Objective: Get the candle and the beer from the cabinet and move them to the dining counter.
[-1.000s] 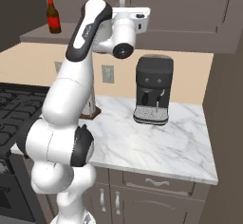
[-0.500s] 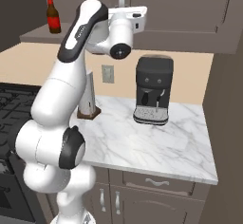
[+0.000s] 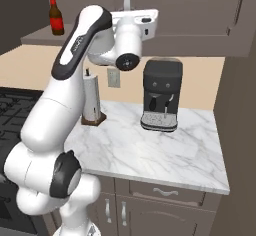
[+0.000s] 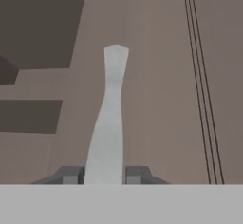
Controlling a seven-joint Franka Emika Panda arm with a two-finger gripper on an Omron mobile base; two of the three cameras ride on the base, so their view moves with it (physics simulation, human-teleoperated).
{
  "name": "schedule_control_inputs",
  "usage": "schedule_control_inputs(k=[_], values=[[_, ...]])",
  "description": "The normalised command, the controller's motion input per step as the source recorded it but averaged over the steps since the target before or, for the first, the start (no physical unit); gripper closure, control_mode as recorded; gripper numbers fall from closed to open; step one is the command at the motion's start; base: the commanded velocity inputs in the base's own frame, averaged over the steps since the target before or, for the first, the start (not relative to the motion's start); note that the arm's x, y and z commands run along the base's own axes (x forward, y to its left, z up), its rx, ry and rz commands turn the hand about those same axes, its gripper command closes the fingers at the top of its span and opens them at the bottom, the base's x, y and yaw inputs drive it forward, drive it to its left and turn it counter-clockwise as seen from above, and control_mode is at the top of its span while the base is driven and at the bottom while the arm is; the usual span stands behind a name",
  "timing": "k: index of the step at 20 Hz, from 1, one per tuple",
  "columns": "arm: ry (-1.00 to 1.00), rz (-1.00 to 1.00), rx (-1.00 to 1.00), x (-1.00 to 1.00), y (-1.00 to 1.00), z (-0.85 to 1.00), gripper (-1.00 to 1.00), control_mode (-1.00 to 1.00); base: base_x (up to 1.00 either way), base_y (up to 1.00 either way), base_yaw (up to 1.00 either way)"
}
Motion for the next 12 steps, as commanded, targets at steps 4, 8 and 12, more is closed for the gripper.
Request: schedule_control_inputs(k=[4,8,12], values=[[0.00,-0.02,0.00,-0.94,-0.72,0.15,1.00,-1.00,0.00,0.00,0.00],[0.00,-0.04,0.00,-1.00,-0.80,0.13,1.00,-1.00,0.00,0.00,0.00],[0.00,-0.04,0.00,-1.00,-0.85,0.12,1.00,-1.00,0.00,0.00,0.00]])
